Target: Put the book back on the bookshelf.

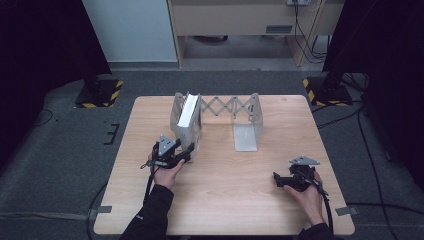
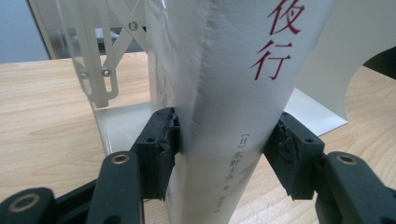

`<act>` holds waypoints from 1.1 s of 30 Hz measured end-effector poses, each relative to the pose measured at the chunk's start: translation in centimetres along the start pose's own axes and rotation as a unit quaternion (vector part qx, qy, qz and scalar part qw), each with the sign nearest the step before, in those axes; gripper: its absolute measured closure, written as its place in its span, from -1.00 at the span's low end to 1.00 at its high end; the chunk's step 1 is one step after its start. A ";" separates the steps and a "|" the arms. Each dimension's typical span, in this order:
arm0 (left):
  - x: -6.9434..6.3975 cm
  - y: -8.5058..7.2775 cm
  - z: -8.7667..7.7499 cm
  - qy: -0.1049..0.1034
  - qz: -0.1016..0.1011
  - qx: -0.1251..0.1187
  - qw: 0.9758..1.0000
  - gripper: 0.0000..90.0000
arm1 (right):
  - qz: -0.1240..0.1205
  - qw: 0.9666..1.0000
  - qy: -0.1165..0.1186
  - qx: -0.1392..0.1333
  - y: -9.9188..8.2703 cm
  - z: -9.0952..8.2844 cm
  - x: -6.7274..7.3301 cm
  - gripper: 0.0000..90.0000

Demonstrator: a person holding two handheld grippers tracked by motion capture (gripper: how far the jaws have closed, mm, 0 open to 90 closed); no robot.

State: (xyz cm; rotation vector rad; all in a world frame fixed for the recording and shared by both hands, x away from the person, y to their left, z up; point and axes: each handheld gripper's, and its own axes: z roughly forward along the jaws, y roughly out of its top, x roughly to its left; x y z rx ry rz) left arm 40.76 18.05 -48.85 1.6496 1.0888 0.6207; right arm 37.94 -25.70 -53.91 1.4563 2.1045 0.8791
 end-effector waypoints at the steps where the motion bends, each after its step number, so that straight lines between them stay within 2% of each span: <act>1: 0.0 0.0 0.1 0.001 0.000 0.000 1.000 -0.01 | 0.000 1.000 0.000 0.000 0.0 0.0 0.0 -0.93; 11: 0.2 0.2 1.2 0.004 -0.008 -0.009 1.000 -0.03 | 0.000 1.000 0.000 0.000 0.0 0.0 0.0 -0.93; 14: 0.3 0.7 1.4 0.007 0.003 0.005 1.000 -0.03 | 0.000 1.000 0.000 0.000 0.0 0.0 0.0 -0.93; 18: 0.1 0.8 1.9 0.009 0.006 0.001 1.000 -0.03 | 0.001 1.000 0.000 -0.001 0.0 0.0 0.0 -0.93; 26: 0.1 0.8 2.7 0.018 -0.002 -0.010 1.000 -0.04 | 0.001 1.000 0.000 -0.001 0.0 0.0 0.0 -0.93; 31: 0.0 0.7 3.3 0.017 -0.019 -0.020 0.999 -0.05 | 0.001 1.000 0.000 -0.002 0.0 0.0 0.0 -0.93; 33: -0.1 0.7 3.5 0.019 -0.018 -0.021 0.999 -0.06 | 0.001 1.000 0.000 -0.001 0.0 0.0 0.0 -0.93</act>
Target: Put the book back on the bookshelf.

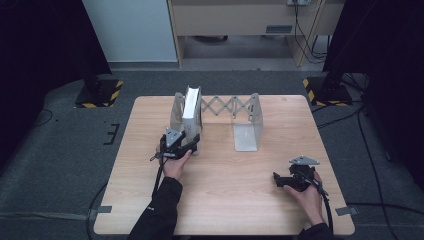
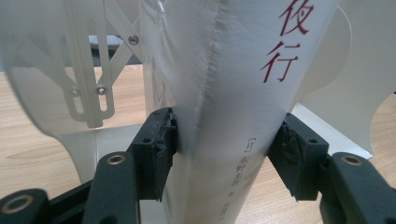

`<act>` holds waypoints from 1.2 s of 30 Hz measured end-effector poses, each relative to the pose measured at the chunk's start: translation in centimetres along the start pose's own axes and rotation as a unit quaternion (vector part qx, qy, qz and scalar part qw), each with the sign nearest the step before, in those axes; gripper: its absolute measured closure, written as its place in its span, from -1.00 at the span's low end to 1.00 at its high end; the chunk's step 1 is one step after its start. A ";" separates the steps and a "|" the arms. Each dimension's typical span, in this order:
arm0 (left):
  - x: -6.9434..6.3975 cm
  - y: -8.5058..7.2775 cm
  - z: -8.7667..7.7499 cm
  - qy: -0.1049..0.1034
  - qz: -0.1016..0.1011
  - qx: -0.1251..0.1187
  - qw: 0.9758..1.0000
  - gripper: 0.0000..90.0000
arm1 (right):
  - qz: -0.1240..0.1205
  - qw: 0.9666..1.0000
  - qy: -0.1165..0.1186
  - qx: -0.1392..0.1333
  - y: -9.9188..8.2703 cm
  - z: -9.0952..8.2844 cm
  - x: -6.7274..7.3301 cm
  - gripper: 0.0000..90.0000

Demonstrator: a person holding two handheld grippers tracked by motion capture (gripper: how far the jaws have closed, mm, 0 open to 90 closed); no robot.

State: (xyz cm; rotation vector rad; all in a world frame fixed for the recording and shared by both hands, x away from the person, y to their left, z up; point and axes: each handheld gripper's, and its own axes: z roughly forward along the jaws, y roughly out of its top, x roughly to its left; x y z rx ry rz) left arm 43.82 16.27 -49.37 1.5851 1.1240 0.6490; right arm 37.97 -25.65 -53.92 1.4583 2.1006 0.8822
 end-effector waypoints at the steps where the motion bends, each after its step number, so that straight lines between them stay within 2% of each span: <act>1: 0.0 0.1 0.1 0.000 0.000 0.003 1.000 -0.06 | 0.000 1.000 -0.001 -0.001 0.0 0.0 0.0 -0.93; 6: 0.0 0.8 0.6 0.004 0.013 0.022 1.000 -0.08 | 0.000 1.000 -0.001 -0.001 0.0 0.0 0.0 -0.93; 13: -0.1 0.6 0.9 0.003 0.016 0.014 1.000 -0.10 | 0.000 1.000 -0.001 -0.001 0.0 0.0 0.0 -0.93; 18: 0.0 0.6 0.7 -0.008 0.006 0.021 1.000 -0.13 | 0.000 1.000 -0.001 -0.001 0.0 0.0 0.0 -0.93; 20: 0.0 0.7 0.3 -0.016 0.005 0.033 0.999 -0.18 | 0.000 1.000 0.000 0.000 0.0 0.0 0.0 -0.93; 22: -0.1 0.8 -0.3 -0.023 0.013 0.040 0.999 -0.22 | 0.000 1.000 0.000 0.000 0.0 0.0 0.0 -0.93; 24: -0.1 0.8 -1.1 -0.027 0.013 0.034 0.999 -0.24 | 0.000 1.000 0.000 0.000 0.0 0.0 0.0 -0.93; 28: 0.3 0.4 -2.8 -0.035 0.018 0.051 0.998 -0.26 | 0.000 1.000 -0.001 -0.001 0.0 0.0 0.0 -0.93; 30: 0.7 0.0 -3.5 -0.035 0.022 0.070 0.997 -0.29 | 0.000 1.000 0.000 0.000 0.0 0.0 0.0 -0.93; 32: 1.1 -0.4 -4.1 -0.039 0.018 0.074 0.996 -0.30 | 0.000 1.000 0.000 0.000 0.0 0.0 0.0 -0.93; 35: 1.8 -1.0 -5.1 -0.031 0.015 0.097 0.995 -0.32 | 0.000 1.000 0.000 0.000 0.0 0.0 0.0 -0.93; 36: 2.1 -1.3 -5.4 -0.030 0.011 0.096 0.995 -0.32 | 0.000 1.000 0.000 0.000 0.0 0.0 0.0 -0.93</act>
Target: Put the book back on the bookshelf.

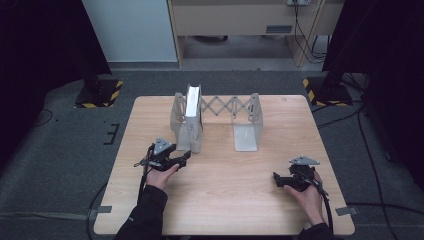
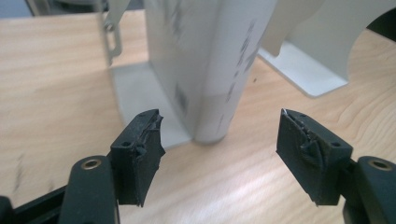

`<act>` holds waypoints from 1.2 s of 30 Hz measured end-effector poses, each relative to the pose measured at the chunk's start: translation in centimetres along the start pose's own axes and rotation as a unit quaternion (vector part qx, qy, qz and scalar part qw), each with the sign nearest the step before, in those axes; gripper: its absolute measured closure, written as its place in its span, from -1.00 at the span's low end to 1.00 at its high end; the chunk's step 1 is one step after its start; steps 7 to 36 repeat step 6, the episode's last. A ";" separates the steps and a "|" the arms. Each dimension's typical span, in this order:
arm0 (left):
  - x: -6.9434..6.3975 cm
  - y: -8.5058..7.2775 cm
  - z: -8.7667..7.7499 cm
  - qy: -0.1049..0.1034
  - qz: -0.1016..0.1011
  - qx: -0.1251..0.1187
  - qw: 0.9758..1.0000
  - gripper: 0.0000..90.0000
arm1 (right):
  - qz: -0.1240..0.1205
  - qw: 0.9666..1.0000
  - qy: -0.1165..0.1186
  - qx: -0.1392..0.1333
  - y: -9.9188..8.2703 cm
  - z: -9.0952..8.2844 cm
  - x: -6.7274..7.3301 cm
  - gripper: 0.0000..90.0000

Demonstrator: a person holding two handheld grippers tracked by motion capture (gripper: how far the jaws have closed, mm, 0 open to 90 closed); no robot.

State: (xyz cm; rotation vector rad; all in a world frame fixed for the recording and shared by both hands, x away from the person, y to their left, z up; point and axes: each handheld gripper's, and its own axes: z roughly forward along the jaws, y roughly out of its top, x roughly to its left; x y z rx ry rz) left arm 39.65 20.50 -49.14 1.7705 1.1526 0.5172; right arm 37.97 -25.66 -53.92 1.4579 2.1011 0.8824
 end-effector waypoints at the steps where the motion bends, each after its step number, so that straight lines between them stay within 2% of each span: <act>1: 0.2 -0.3 -0.3 0.001 -0.006 0.001 1.000 -0.32 | 0.000 1.000 0.000 0.000 0.0 0.0 0.0 -0.93; 6: 1.5 -1.9 -1.5 0.015 -0.017 0.021 1.000 -0.36 | 0.000 1.000 -0.001 -0.001 0.0 0.0 0.0 -0.92; 36: 1.5 -1.9 -1.5 0.015 -0.017 0.021 1.000 -0.36 | 0.000 1.000 -0.001 -0.001 0.0 0.0 0.0 -0.92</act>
